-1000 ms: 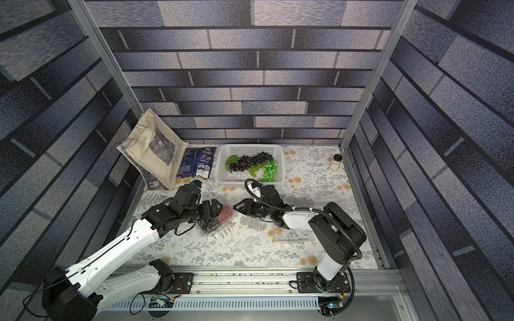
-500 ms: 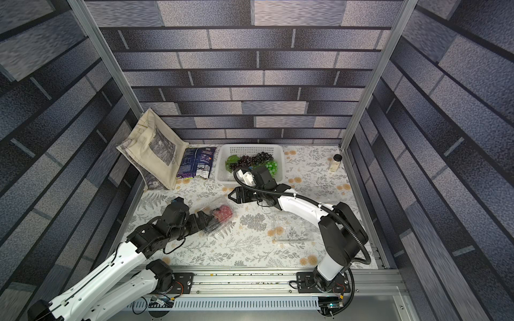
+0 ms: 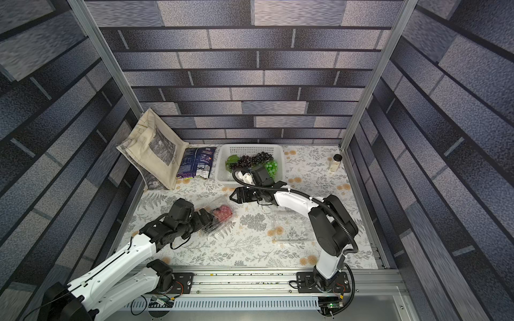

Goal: Pack grapes into containers
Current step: Adjust the packing box at the center of the board.

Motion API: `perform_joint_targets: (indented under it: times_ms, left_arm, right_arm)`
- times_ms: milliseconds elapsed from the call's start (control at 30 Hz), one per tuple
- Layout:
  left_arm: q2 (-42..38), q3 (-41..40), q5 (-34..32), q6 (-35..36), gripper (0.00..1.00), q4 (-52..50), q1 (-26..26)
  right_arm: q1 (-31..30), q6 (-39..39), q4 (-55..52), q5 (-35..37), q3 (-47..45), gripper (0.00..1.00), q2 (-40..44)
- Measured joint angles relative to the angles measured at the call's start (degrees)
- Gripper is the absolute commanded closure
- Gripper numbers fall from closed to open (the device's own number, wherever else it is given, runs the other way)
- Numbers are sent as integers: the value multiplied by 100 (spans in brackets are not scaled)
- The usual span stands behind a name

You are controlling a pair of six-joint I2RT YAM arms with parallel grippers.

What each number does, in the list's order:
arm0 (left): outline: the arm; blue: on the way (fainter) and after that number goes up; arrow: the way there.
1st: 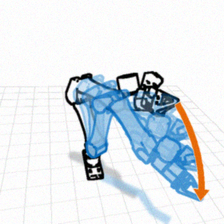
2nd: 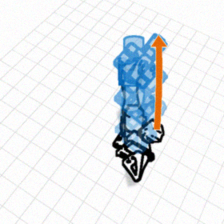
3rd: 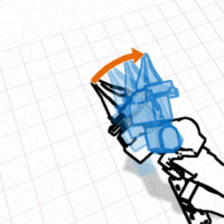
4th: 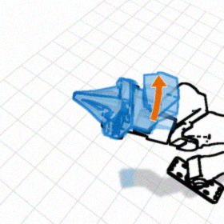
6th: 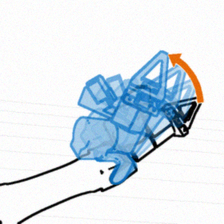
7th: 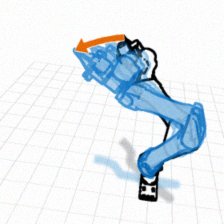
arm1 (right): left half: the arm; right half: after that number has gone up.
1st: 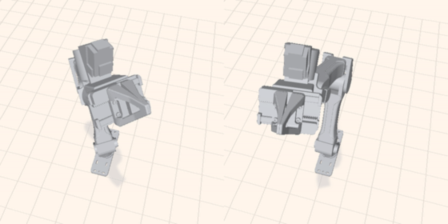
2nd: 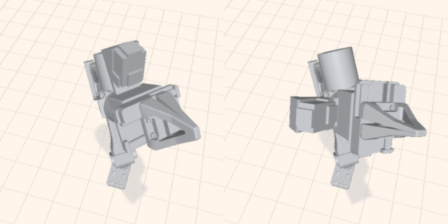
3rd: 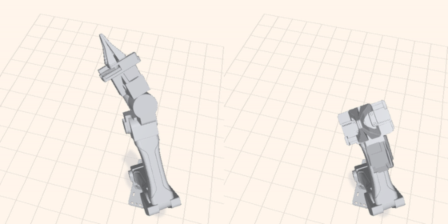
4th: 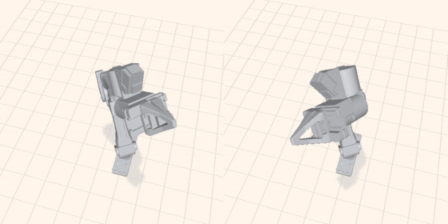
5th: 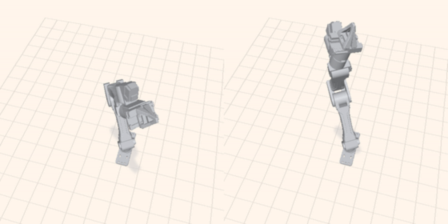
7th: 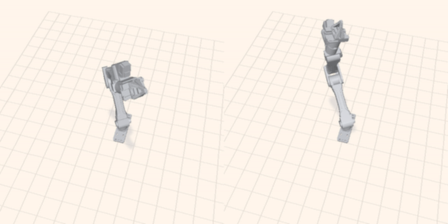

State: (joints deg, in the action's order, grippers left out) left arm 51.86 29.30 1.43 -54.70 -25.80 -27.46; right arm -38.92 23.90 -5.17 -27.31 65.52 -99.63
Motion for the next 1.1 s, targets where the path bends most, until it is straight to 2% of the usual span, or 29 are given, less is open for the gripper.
perform_joint_targets:
  times_ms: [167, 367, 800, 933, 1100]
  left_arm:
    - [518, 94, 153, 149, 4, 334, 210]
    - [1296, 581, 295, 492, 4, 688, 315]
    - [2798, 1554, 798, 1001, 6, 1504, 308]
    - [3036, 1845, 907, 1128, 5, 1650, 302]
    - [2959, 1950, 927, 1344, 5, 1633, 352]
  right_arm:
    - [7, 4, 2, -15, -2, 29, 0]
    - [22, 70, 63, 2, -238, 29, 96]
    - [44, 175, -48, 428, -940, 29, 1023]
    - [44, 175, -70, 566, -994, 30, 1237]
    - [44, 155, -153, 686, -1021, 32, 1342]
